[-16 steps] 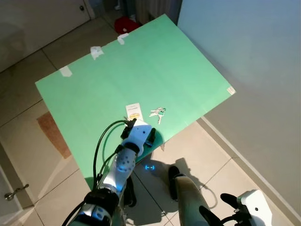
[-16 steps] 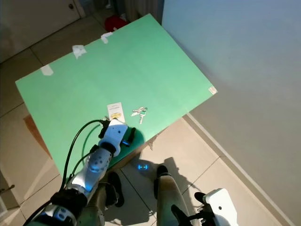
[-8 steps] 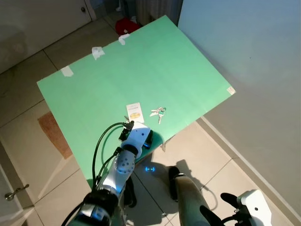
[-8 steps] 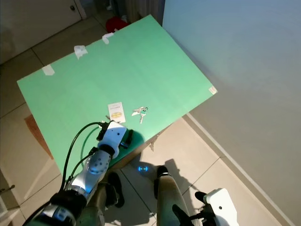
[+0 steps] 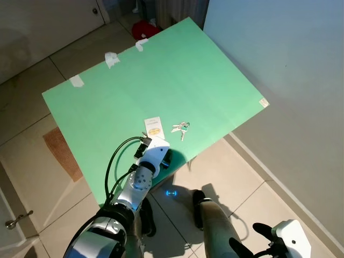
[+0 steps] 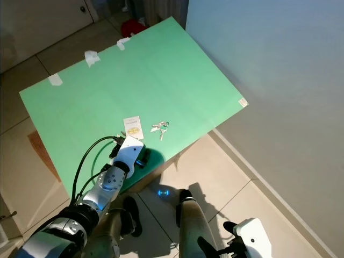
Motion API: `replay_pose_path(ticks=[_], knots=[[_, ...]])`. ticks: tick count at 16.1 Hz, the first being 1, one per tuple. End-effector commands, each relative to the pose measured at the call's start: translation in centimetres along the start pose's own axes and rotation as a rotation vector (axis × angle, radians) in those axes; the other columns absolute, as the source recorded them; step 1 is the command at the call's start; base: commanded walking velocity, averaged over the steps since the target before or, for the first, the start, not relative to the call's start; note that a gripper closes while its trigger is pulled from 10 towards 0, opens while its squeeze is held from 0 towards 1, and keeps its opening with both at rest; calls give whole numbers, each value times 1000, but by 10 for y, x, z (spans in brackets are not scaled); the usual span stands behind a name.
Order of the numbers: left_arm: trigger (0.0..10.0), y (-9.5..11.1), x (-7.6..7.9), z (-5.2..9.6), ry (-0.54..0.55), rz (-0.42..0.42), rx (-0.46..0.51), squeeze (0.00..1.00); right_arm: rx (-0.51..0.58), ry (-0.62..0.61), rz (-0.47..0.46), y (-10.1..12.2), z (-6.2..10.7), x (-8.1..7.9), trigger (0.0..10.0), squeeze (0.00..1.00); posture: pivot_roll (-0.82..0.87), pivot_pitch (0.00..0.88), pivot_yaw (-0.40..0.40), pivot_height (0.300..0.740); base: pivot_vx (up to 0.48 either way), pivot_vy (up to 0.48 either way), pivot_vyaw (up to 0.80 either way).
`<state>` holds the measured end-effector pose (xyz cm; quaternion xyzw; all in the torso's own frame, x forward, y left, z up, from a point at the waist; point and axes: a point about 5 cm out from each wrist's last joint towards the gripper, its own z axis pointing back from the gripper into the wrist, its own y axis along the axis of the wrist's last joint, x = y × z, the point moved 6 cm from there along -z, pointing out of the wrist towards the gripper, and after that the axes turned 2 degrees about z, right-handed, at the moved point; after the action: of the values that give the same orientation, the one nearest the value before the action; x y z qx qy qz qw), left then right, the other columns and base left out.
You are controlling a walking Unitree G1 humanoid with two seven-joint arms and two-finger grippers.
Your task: Hang keys on a hook
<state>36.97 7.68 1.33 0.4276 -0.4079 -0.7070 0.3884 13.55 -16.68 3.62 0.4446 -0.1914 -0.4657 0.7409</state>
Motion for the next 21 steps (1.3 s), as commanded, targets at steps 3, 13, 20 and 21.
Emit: replay_pose_path(ticks=[3,13,20,21], knots=[[1765,-13,14,4,-53,3,-38,0,-45,1,-31,-17,2,-4,10000,0,-479,389,12,740,0,0,0],[0,-10,24,4,-77,-8,-18,0,-44,3,-22,-12,5,-4,10000,0,-479,390,8,740,0,0,0],[0,6,27,7,-91,-28,57,0,-44,3,-21,-10,4,-4,10000,0,-474,387,8,740,0,0,0],[0,10,25,6,-87,-15,71,0,-44,3,-20,-10,4,-4,10000,0,-474,387,8,740,0,0,0]])
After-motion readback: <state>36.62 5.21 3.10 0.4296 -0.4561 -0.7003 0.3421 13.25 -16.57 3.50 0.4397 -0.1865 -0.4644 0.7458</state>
